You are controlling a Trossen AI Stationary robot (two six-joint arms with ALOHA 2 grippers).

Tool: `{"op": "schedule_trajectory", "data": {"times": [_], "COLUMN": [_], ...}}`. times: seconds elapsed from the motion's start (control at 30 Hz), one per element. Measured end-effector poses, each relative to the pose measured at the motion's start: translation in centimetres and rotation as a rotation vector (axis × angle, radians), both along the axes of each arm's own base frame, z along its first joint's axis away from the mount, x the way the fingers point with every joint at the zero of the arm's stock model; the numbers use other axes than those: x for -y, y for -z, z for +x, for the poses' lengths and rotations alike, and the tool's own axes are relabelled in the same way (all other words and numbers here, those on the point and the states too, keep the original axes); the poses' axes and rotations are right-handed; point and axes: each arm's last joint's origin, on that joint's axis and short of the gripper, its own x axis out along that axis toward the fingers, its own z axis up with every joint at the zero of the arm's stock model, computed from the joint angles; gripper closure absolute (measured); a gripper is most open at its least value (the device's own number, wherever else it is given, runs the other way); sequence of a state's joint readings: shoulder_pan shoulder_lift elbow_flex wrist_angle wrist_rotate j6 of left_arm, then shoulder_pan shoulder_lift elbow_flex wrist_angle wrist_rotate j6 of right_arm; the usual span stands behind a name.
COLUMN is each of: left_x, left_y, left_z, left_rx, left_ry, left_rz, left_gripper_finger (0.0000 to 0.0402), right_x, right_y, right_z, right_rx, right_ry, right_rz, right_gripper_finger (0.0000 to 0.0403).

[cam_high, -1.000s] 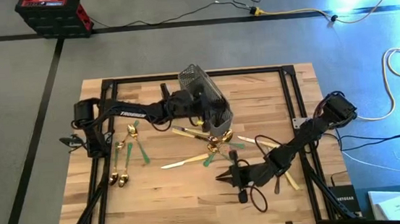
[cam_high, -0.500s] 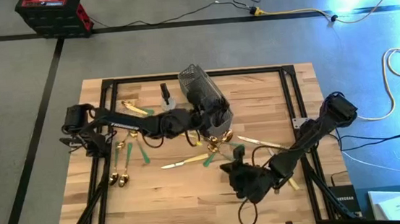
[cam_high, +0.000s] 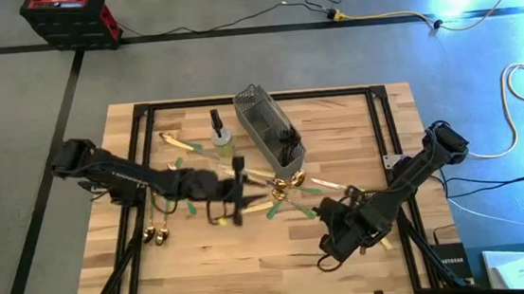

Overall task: Sort silverware
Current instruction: Put the black fork into the gray silverware organizer

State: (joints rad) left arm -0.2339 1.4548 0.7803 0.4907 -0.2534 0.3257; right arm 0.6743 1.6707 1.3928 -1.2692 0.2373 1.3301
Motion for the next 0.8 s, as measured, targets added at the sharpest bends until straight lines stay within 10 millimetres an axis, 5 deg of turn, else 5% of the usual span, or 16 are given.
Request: {"op": "schedule_trajectory", "data": {"times": [0.33, 0.67, 0.8], "left_x": [2.5, 4.2, 5.5], "left_y": [3.3, 4.1, 4.4], "left_z": [-2.8, -3.8, -4.4], "left_rx": [0.187, 0.16, 0.116], "left_ry": [0.101, 0.157, 0.201], "left_rz": [-0.153, -0.27, -0.281], "left_gripper_finger": [0.0311, 0.0311, 0.0311], "right_x": [-2.5, -3.1, -2.2], "right_y": [0.8, 5.1, 7.2], "right_z": [-5.5, -6.1, -7.2], "right_rx": [-0.078, 0.058, -0.027], "right_ry": [0.326, 0.426, 0.572], "right_rz": [-0.086, -0.035, -0.056], "right_gripper_finger": [0.0382, 0.0214, 0.0181]}}
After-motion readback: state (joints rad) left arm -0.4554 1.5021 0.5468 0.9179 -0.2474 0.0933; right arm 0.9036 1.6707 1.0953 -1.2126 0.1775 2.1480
